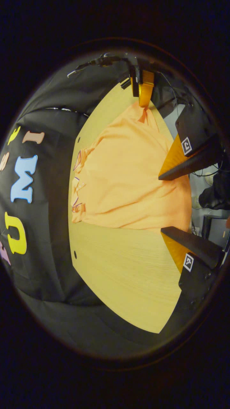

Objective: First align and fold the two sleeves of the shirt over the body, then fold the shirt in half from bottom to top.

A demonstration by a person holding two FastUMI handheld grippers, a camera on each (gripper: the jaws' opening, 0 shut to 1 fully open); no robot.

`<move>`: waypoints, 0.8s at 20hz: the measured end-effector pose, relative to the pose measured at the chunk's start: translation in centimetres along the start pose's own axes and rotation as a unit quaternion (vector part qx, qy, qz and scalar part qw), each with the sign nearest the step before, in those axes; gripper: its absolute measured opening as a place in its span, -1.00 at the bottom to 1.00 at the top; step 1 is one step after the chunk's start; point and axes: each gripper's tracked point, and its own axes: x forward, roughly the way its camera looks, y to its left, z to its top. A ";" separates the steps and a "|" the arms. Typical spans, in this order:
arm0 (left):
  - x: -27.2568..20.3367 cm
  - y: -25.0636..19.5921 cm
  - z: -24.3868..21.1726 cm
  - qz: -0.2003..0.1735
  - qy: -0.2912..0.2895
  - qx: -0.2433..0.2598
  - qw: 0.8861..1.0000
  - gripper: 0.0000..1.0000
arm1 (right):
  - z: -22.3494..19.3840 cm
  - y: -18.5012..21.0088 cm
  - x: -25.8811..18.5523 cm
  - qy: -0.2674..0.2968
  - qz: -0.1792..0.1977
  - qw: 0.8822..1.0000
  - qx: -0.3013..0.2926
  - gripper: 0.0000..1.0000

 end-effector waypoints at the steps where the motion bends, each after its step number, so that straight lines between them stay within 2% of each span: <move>1: 0.1 -0.1 0.0 0.000 -0.002 0.004 1.000 0.92 | 0.0 0.0 0.1 0.000 -0.002 1.000 -0.007 0.96; 7: 0.9 -0.4 -0.3 0.011 -0.001 0.041 0.999 0.90 | -0.4 0.3 0.7 -0.002 0.006 1.000 -0.001 0.92; 8: 0.9 -0.6 -0.2 0.013 -0.003 0.039 0.999 0.80 | -0.5 0.3 0.7 -0.005 0.005 1.000 0.002 0.80; 9: 1.0 -0.7 0.0 0.016 -0.005 0.038 0.999 0.62 | -0.5 0.1 0.8 -0.006 0.004 1.000 0.006 0.68; 10: 1.2 -1.0 0.1 0.015 -0.007 0.038 0.999 0.39 | -0.5 0.0 0.8 -0.009 0.001 1.000 0.011 0.36; 11: 1.3 -1.0 0.2 0.018 -0.009 0.035 0.999 0.28 | -0.6 -0.1 0.9 -0.010 0.001 1.000 0.019 0.15; 12: 1.5 -1.2 0.3 0.017 -0.011 0.031 0.999 -0.09 | -0.4 -0.3 0.8 -0.011 0.000 1.000 0.028 -0.15; 13: 1.6 -1.1 0.4 0.020 -0.012 0.026 0.999 -0.22 | -0.4 -0.3 0.8 -0.010 0.004 0.999 0.042 -0.30; 14: 1.6 -0.9 0.3 0.024 -0.011 0.016 1.000 -0.60 | -0.3 -0.5 0.8 -0.008 0.004 0.998 0.062 -0.59; 15: 1.6 -0.9 0.4 0.024 -0.006 0.001 1.000 -0.77 | -0.3 -0.3 0.8 -0.005 0.013 0.997 0.078 -0.75; 16: 1.5 -1.0 0.6 0.023 -0.004 -0.014 1.000 -0.79 | -0.3 -0.3 0.8 -0.002 0.025 0.996 0.090 -0.82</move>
